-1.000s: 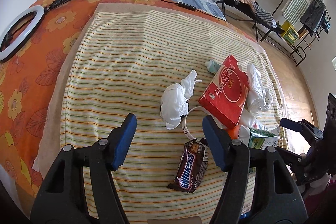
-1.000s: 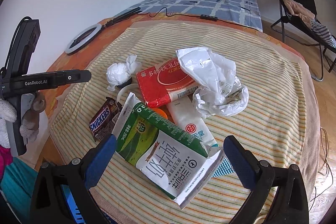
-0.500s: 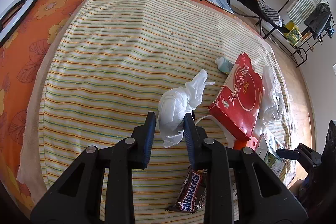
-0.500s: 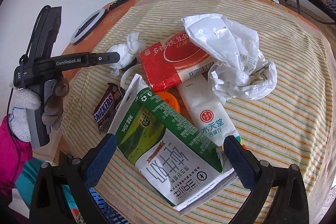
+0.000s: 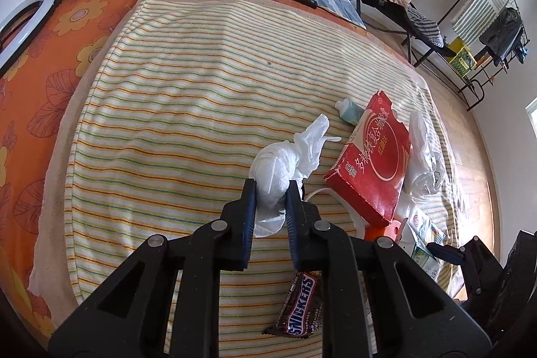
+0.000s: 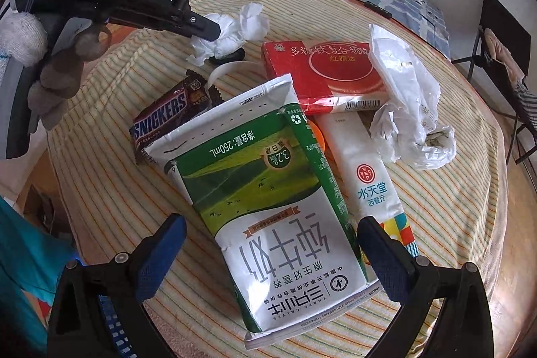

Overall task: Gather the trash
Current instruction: 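Reach the left tool to the white tissue while the right tool reaches the milk carton, then close the left tool on the tissue while the right tool grips the milk carton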

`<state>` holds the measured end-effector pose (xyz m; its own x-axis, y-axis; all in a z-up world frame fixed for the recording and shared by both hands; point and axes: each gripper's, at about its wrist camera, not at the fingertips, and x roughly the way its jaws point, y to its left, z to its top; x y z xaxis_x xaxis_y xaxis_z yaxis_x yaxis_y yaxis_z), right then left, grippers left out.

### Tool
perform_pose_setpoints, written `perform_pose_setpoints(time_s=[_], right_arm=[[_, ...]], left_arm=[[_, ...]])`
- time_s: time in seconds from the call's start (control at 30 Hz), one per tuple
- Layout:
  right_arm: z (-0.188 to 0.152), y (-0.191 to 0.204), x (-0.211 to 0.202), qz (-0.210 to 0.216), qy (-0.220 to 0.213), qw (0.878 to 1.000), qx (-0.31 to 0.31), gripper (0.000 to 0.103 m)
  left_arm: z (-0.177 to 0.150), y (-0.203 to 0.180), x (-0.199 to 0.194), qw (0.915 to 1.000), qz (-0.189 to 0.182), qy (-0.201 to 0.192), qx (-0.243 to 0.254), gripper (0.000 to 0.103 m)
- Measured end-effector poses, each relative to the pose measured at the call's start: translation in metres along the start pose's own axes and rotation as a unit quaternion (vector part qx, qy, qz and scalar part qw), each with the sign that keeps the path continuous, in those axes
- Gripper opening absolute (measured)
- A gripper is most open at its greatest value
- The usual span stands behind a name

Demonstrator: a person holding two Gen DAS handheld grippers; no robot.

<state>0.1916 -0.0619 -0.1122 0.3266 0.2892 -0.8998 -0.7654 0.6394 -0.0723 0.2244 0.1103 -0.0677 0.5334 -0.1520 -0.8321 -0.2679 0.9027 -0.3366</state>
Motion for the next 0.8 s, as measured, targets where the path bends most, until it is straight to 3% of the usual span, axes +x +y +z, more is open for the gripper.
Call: perform_pose_setpoints(time_s=[0.2, 0.37, 0.8], right_arm=[[-0.002, -0.004, 0.001, -0.008, 0.004, 1.000, 0.023, 0.089], [-0.005, -0.009, -0.007, 0.014, -0.005, 0.998, 0.054, 0.084], [-0.016, 0.000, -0.042, 0.012, -0.059, 0.993, 0.099, 0.081]], left_arm=[[0.000, 0.002, -0.015, 0.9999, 0.001, -0.013, -0.001, 0.015], [-0.004, 0.000, -0.027, 0.9997, 0.004, -0.021, 0.006, 0.015], [-0.026, -0.011, -0.076, 0.9971, 0.015, -0.057, 0.047, 0.015]])
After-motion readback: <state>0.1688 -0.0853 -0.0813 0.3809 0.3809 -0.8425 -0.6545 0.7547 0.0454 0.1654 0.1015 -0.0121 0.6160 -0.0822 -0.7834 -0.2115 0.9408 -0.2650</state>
